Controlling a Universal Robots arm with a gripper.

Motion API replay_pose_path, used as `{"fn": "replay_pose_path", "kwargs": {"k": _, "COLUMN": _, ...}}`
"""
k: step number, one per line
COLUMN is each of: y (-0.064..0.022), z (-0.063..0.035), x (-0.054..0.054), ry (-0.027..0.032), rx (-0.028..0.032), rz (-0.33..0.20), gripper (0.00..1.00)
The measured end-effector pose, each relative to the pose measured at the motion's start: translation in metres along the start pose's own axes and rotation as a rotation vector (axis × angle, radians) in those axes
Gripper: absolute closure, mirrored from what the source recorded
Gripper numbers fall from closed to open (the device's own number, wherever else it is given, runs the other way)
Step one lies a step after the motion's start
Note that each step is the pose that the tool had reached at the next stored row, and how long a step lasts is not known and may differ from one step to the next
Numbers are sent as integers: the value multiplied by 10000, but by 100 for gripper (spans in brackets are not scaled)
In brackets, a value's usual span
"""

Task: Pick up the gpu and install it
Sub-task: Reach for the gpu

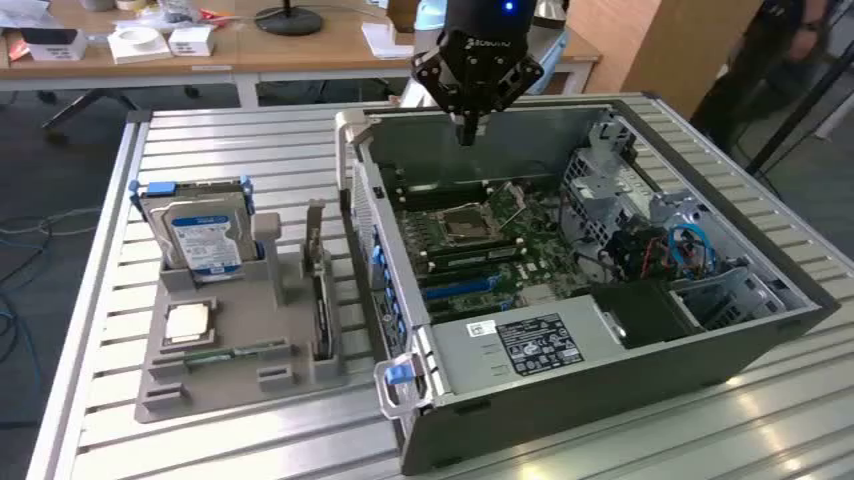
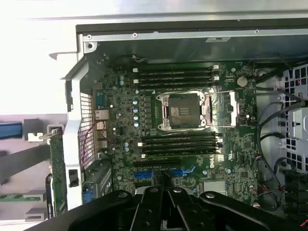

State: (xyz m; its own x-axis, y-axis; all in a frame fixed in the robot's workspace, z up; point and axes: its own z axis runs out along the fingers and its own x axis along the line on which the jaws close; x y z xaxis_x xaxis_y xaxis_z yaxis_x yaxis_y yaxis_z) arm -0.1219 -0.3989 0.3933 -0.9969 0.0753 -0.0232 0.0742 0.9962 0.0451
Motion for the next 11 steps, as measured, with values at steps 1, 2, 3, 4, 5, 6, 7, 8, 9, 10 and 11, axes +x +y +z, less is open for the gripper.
{"fn": "replay_pose_path", "kwargs": {"k": 1, "y": 0, "z": 0, "x": 0, "ry": 0, "rx": 0, "rz": 0, "gripper": 90}}
{"fn": "replay_pose_path", "kwargs": {"k": 2, "y": 0, "z": 0, "x": 0, "ry": -1, "rx": 0, "rz": 0, "gripper": 90}}
{"fn": "replay_pose_path", "kwargs": {"k": 3, "y": 0, "z": 0, "x": 0, "ry": 0, "rx": 0, "rz": 0, "gripper": 90}}
{"fn": "replay_pose_path", "kwargs": {"k": 4, "y": 0, "z": 0, "x": 0, "ry": -1, "rx": 0, "rz": 0, "gripper": 90}}
{"fn": "replay_pose_path", "kwargs": {"k": 5, "y": 0, "z": 0, "x": 0, "ry": 0, "rx": 0, "rz": 0, "gripper": 90}}
{"fn": "replay_pose_path", "kwargs": {"k": 6, "y": 0, "z": 0, "x": 0, "ry": 0, "rx": 0, "rz": 0, "gripper": 90}}
{"fn": "replay_pose_path", "kwargs": {"k": 7, "y": 0, "z": 0, "x": 0, "ry": 0, "rx": 0, "rz": 0, "gripper": 90}}
{"fn": "replay_pose_path", "kwargs": {"k": 8, "y": 0, "z": 0, "x": 0, "ry": 0, "rx": 0, "rz": 0, "gripper": 90}}
{"fn": "replay_pose_path", "kwargs": {"k": 9, "y": 0, "z": 0, "x": 0, "ry": 0, "rx": 0, "rz": 0, "gripper": 90}}
{"fn": "replay_pose_path", "kwargs": {"k": 10, "y": 0, "z": 0, "x": 0, "ry": 0, "rx": 0, "rz": 0, "gripper": 90}}
{"fn": "replay_pose_path", "kwargs": {"k": 11, "y": 0, "z": 0, "x": 0, "ry": -1, "rx": 0, "rz": 0, "gripper": 90}}
